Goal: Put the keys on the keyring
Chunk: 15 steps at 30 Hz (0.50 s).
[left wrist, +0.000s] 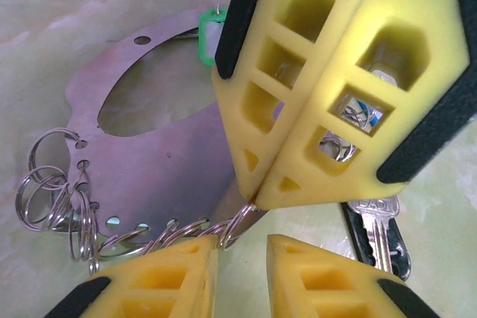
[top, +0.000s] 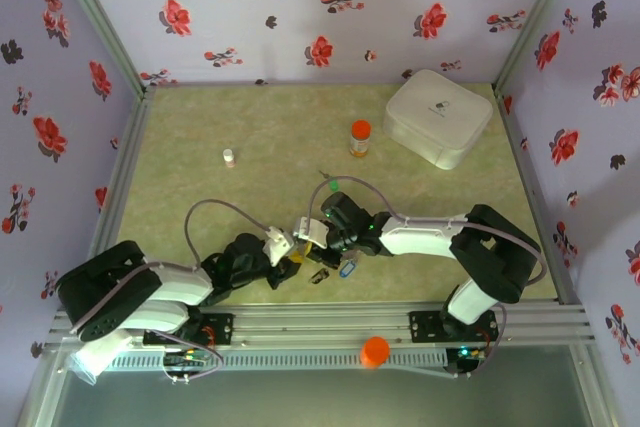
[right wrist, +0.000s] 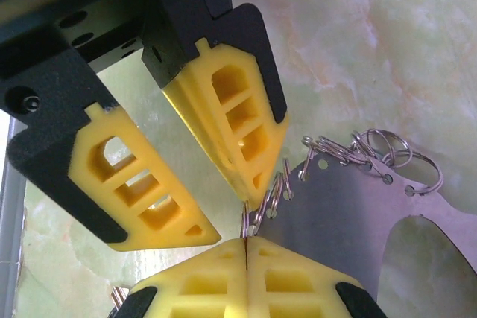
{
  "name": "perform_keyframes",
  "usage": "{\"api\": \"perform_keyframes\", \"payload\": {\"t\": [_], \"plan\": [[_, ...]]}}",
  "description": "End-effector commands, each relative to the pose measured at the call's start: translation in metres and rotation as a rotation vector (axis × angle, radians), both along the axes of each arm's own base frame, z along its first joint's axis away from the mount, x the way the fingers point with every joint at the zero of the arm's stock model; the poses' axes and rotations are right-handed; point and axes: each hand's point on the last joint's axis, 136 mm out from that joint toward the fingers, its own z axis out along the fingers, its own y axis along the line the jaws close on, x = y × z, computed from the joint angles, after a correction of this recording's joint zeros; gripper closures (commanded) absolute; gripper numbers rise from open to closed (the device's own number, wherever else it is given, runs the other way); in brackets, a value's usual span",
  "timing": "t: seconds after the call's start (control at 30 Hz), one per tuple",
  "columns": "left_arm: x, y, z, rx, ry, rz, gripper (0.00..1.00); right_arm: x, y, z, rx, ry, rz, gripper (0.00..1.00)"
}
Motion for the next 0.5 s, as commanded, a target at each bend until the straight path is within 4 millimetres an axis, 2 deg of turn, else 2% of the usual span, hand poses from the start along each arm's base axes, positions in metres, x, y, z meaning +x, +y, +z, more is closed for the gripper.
{"api": "perform_keyframes", "payload": {"t": [0.0, 0.37, 0.47], "plan": [[0.0003, -0.0064, 0.0101, -0.041, -0.068, -0.034, 0.78, -0.004, 0.0044, 0.0146, 0.062, 0.003, 0.022, 1.0], [-0.0008, -0.0112, 0.0168, -0.087, -0.103, -0.058, 0.92, -0.0042, 0.0063, 0.014, 0.062, 0.009, 0.027, 1.0], [-0.0018, -0.0122, 0.0175, -0.09, -0.105, -0.067, 1.0, -0.0039, 0.0061, 0.0133, 0.059, 0.01, 0.026, 1.0]]}}
